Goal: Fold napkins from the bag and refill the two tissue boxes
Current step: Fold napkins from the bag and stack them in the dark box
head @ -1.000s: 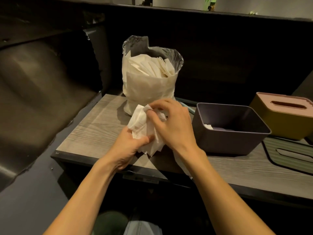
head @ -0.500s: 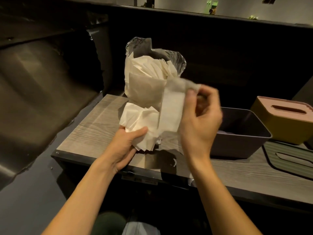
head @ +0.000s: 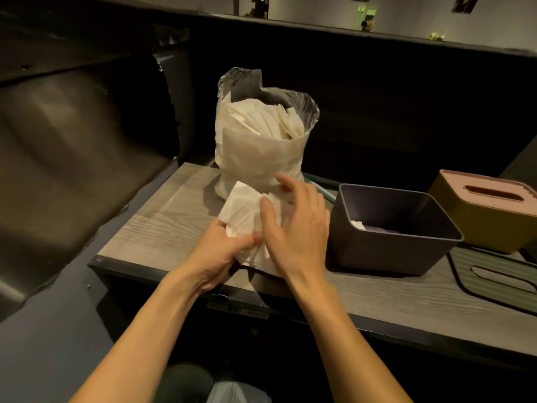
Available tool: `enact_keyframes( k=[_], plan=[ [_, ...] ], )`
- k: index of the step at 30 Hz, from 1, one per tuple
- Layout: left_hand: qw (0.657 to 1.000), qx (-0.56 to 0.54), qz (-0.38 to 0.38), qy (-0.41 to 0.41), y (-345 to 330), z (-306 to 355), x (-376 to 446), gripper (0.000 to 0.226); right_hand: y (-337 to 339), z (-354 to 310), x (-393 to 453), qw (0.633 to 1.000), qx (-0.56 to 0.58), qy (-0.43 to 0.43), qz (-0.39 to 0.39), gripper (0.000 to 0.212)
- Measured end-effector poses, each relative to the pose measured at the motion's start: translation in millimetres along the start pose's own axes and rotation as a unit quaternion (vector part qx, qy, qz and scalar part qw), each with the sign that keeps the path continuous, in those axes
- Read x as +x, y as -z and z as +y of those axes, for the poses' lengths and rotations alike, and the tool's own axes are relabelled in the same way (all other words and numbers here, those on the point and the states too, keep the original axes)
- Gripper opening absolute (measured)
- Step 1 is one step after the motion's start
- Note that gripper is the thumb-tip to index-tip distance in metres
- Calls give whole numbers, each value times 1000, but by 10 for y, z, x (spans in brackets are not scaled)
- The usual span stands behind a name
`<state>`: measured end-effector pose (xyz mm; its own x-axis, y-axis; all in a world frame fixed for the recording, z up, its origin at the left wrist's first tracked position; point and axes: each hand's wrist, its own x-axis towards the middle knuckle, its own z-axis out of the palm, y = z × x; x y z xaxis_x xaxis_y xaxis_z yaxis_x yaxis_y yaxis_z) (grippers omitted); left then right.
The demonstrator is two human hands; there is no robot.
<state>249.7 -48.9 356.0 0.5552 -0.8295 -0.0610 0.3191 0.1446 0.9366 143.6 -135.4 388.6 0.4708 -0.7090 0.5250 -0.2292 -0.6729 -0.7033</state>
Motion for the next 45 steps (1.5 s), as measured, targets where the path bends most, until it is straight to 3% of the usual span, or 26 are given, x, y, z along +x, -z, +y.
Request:
enact_keyframes(
  k=[3, 6, 10, 16, 20, 22, 24, 27, 31, 34, 38, 41, 43, 45],
  plan=[
    [999, 43, -9, -3, 20, -13, -12, 47, 88, -41, 278, 986, -41, 59, -149, 36],
    [999, 41, -3, 6, 18, -23, -14, 51, 153, -69, 484, 973, -71, 122, -181, 15],
    [999, 49, -1, 1, 17, 1, -7, 50, 179, -84, 571, 979, -32, 164, -113, 10],
    [999, 29, -26, 7, 31, 22, -12, 47, 230, -139, 530, 988, 53, 144, -5, 15],
    [1000, -3, -6, 8, 46, 42, 0, 50, 336, -234, 468, 971, 119, 145, 149, 14],
    [999, -31, -2, 13, 44, 61, -1, 52, 393, -267, 371, 961, 200, 107, 160, 6],
    [999, -52, 5, 15, 38, 87, -8, 53, 351, -216, 233, 960, 242, 40, 134, 4],
    [998, -54, -15, 4, 1, 129, -33, 53, 120, -30, 29, 975, 203, -62, 62, 5],
    [998, -63, -13, 7, -31, 161, -65, 40, -78, 113, -84, 986, 142, -86, 34, 14],
    [994, -101, -13, 30, -9, 163, -68, 40, -85, 111, -62, 988, 129, -61, 59, 19],
    [1000, -20, -18, 8, 5, 104, -47, 52, -95, 112, -33, 992, 112, -24, 54, 24],
    [999, 21, -13, -29, -3, 57, -36, 55, -40, 103, 16, 998, 11, 41, 35, 31],
    [997, 57, -15, -50, -38, 70, -51, 51, 29, 38, 132, 991, -61, 113, -34, 36],
    [995, 80, -22, -60, -64, 84, -67, 49, 89, -75, 302, 962, -139, 176, -154, 32]
  ],
)
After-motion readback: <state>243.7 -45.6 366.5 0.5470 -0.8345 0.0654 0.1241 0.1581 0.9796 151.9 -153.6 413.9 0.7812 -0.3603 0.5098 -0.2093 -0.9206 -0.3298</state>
